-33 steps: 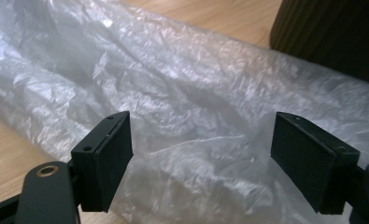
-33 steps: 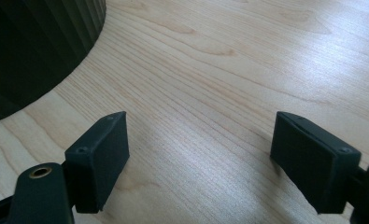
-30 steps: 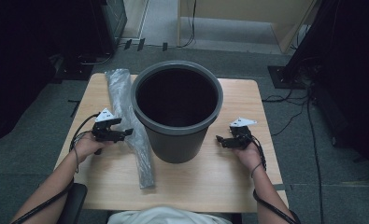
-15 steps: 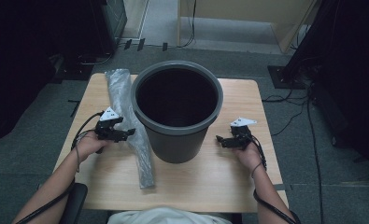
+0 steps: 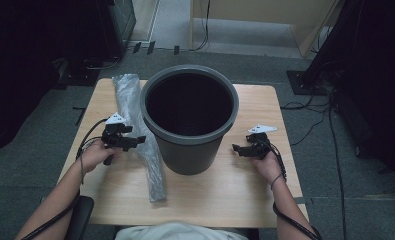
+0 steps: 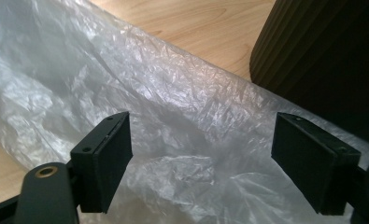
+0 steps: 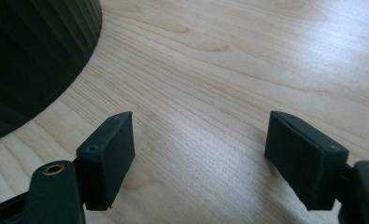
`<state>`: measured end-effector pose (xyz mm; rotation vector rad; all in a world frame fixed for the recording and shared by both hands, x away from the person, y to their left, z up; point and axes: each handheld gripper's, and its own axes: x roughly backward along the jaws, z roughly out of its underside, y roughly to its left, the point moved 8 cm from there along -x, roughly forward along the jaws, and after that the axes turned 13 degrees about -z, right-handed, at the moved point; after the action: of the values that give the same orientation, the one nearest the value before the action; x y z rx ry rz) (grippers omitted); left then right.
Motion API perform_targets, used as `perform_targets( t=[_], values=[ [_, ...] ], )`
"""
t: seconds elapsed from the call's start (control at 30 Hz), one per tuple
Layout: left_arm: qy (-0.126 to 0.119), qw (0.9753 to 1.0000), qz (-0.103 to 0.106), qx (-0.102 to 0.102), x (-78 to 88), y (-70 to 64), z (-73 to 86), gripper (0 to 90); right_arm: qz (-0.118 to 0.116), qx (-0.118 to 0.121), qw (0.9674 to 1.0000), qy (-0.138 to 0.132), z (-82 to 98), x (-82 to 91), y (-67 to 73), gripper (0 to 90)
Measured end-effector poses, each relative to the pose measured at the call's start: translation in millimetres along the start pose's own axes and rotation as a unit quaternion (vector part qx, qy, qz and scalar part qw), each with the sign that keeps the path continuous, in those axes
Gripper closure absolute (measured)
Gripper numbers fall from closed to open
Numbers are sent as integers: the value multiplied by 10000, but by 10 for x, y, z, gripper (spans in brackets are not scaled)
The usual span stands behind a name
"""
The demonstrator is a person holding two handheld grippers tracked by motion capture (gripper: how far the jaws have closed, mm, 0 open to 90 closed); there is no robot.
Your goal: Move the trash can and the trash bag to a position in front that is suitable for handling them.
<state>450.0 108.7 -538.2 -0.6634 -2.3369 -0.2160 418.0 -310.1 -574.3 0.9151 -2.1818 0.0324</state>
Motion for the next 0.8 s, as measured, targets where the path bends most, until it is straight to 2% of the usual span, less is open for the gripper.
perform_targets(
  t=[0.1,0.13,0.23,0.3,0.37,0.4,0.43,0.47,0.5,0.53,0.57,0.67,0.7,0.73,0.77,0.8],
  values=[
    [93,9999,-44,-17,6,15,6,218,19,-3,9999,106,4,11,5,239],
    [140,9999,37,3,18,23,15,218,-72,17,9996,254,2,17,28,245],
    [244,9997,34,-88,20,42,41,211,-230,-47,9993,275,-25,27,80,253],
    [271,9996,19,-76,21,50,42,211,-250,-86,9992,290,-34,34,95,255],
    [315,9994,98,-105,36,61,50,206,-320,-240,9990,183,-79,64,129,275],
    [297,9994,104,-124,43,68,49,206,-320,-240,9990,183,-79,64,129,275],
    [324,9994,-23,-153,53,91,34,212,-321,-232,9992,82,-111,97,133,276],
    [324,9994,-23,-153,53,91,34,227,-321,-232,9992,82,-111,97,133,276],
    [383,9993,-12,34,56,85,7,233,-335,-320,9989,-20,-136,131,144,283],
    [383,9993,-12,34,56,85,7,239,-335,-320,9989,-20,-136,131,144,283],
    [411,9990,28,158,56,65,-19,244,-370,-384,9986,-51,-157,163,160,294],
    [504,9986,-5,154,52,50,-19,254,-377,-452,9982,-107,-185,185,174,294],
    [543,9983,12,232,49,34,-28,259,-336,-503,9980,-204,-228,235,190,294],
    [557,9983,20,195,50,28,-37,260,-322,-551,9976,-256,-244,252,197,294],
    [405,9992,-45,-7,62,10,-82,264,-340,-597,9972,-310,-262,273,208,294],
    [405,9992,-45,-7,62,10,-82,308,-340,-597,9972,-310,-262,273,208,294]
  ],
)
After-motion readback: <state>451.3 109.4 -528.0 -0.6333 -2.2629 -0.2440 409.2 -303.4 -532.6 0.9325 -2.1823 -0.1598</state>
